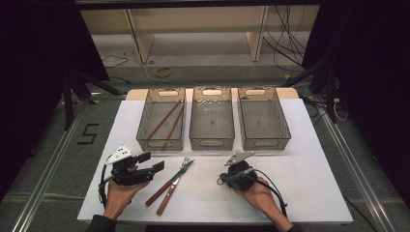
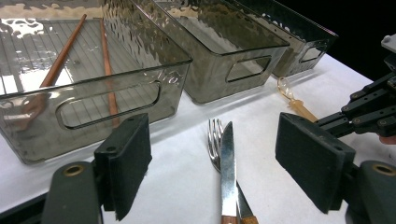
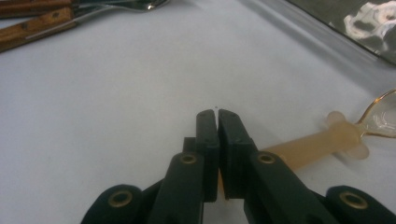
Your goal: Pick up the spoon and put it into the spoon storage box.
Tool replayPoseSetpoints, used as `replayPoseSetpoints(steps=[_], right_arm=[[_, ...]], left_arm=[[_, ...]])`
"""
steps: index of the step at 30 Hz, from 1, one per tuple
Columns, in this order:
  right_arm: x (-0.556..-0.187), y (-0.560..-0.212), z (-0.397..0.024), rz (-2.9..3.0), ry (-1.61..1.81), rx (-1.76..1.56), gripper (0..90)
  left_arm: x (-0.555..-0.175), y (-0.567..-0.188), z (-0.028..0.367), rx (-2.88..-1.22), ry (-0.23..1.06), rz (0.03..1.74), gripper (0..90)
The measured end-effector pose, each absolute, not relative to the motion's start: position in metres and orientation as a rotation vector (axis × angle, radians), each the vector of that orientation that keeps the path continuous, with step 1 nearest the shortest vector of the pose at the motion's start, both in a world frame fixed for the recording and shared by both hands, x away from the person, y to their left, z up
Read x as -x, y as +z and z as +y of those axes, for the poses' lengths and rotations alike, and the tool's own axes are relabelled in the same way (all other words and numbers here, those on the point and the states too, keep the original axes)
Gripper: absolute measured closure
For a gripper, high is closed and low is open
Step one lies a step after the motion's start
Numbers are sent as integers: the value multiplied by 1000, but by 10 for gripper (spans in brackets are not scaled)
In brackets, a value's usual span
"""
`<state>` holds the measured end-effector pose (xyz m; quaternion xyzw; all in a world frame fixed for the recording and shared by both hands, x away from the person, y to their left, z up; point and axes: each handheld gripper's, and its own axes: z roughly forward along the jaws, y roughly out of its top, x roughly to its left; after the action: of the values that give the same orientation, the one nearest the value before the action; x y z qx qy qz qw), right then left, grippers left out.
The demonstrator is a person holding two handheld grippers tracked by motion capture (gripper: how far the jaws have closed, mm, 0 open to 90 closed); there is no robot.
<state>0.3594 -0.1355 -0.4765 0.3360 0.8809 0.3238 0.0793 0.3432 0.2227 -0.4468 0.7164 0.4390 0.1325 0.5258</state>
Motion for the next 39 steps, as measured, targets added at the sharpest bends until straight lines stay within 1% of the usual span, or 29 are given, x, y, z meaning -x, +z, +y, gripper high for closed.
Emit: replayPoseSetpoints(steps=[12,20,21,25,27,32,34,39], right_arm=[[-357,-475,-139,2659,952,-989,883],[-358,-471,-142,2638,962,-988,841],[-358,-470,-142,2626,970,-1002,822],[-359,-465,-144,2565,952,-1032,666],[-360,-464,-144,2529,928,-1070,543],[-362,-465,-143,2490,835,-1144,377],[-363,-466,-142,2483,808,-1159,338],[-366,-470,-142,2492,777,-1203,295]], left_arm=[[-343,-448,221,-1721,314,1045,263],[-343,-448,220,-1723,311,1042,264],[-343,-448,220,-1722,309,1042,264],[-343,-448,220,-1722,311,1033,264],[-343,-447,220,-1722,311,1031,264],[-343,-447,220,-1722,312,1030,265],[-343,-447,220,-1722,311,1029,265],[-342,-447,220,-1720,310,1034,267]])
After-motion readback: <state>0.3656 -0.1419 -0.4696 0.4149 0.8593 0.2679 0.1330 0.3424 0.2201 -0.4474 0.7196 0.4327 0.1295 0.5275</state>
